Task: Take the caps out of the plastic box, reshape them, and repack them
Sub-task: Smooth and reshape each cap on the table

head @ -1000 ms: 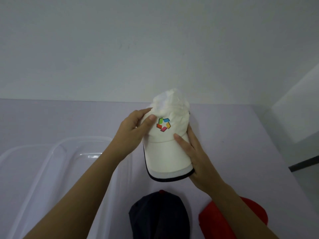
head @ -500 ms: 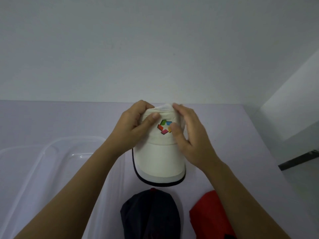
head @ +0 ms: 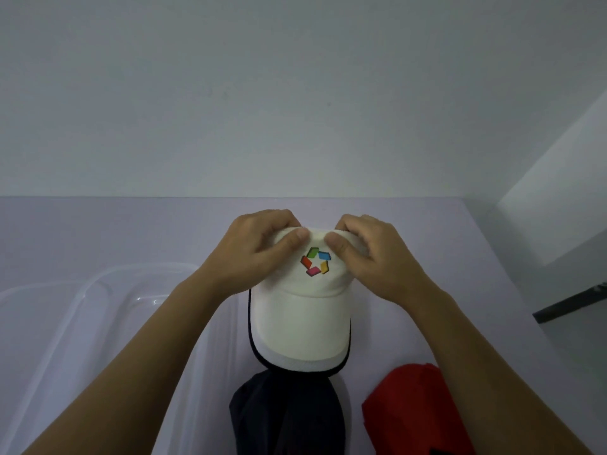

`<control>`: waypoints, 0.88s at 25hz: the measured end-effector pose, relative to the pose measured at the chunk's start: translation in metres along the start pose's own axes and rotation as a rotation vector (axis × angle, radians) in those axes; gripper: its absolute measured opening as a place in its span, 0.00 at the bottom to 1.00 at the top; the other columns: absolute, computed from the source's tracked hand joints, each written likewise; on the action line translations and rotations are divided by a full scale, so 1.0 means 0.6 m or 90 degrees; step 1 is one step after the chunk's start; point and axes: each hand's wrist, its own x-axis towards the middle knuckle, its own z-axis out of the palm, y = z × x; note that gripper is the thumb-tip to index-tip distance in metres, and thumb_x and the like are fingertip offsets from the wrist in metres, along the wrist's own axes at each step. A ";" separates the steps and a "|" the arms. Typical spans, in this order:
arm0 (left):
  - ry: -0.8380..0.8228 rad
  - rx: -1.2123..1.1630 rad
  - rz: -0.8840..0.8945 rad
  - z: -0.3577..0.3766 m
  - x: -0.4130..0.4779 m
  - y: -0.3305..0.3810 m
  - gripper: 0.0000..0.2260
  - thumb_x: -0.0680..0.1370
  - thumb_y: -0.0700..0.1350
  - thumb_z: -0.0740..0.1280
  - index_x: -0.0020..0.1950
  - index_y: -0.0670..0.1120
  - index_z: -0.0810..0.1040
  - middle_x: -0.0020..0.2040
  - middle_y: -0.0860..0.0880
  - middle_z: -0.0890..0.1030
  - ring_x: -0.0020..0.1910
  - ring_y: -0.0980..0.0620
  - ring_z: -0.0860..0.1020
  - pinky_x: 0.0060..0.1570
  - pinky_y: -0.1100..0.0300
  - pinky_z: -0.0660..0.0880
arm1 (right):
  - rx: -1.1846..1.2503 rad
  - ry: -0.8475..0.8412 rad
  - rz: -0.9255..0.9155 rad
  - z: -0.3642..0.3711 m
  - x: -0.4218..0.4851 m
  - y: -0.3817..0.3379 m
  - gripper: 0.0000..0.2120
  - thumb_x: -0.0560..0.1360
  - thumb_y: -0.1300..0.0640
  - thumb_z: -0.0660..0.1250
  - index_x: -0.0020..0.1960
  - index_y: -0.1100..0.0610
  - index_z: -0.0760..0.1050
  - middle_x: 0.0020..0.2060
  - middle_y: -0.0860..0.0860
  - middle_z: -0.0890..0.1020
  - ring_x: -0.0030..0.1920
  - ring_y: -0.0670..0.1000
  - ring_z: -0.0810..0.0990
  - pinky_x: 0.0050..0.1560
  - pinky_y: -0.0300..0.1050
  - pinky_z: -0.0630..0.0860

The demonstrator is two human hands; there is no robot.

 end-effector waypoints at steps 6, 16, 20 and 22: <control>0.057 0.041 0.044 0.006 0.008 0.020 0.12 0.77 0.52 0.58 0.44 0.46 0.76 0.39 0.54 0.78 0.42 0.55 0.76 0.37 0.70 0.70 | 0.238 0.083 0.065 0.016 0.002 -0.017 0.15 0.78 0.52 0.57 0.36 0.59 0.69 0.30 0.52 0.75 0.33 0.45 0.75 0.33 0.41 0.72; 0.252 -0.317 0.002 0.010 0.001 0.022 0.10 0.75 0.49 0.62 0.35 0.50 0.73 0.30 0.56 0.75 0.32 0.54 0.72 0.32 0.61 0.69 | 0.484 0.040 0.231 0.043 -0.036 0.017 0.45 0.54 0.17 0.56 0.67 0.35 0.56 0.72 0.47 0.65 0.70 0.47 0.68 0.71 0.53 0.64; 0.292 -0.260 -0.029 0.017 0.006 0.004 0.10 0.77 0.46 0.62 0.35 0.50 0.73 0.29 0.56 0.73 0.31 0.56 0.71 0.32 0.62 0.68 | 0.673 -0.053 0.274 0.070 -0.059 0.018 0.46 0.64 0.27 0.64 0.73 0.52 0.61 0.69 0.53 0.72 0.67 0.54 0.73 0.66 0.56 0.70; 0.298 -0.231 -0.034 0.024 0.005 -0.003 0.10 0.77 0.45 0.61 0.35 0.50 0.73 0.29 0.55 0.74 0.31 0.57 0.71 0.32 0.63 0.68 | 0.773 -0.056 0.321 0.074 -0.063 0.006 0.38 0.68 0.37 0.68 0.70 0.56 0.65 0.65 0.55 0.76 0.64 0.57 0.76 0.61 0.53 0.75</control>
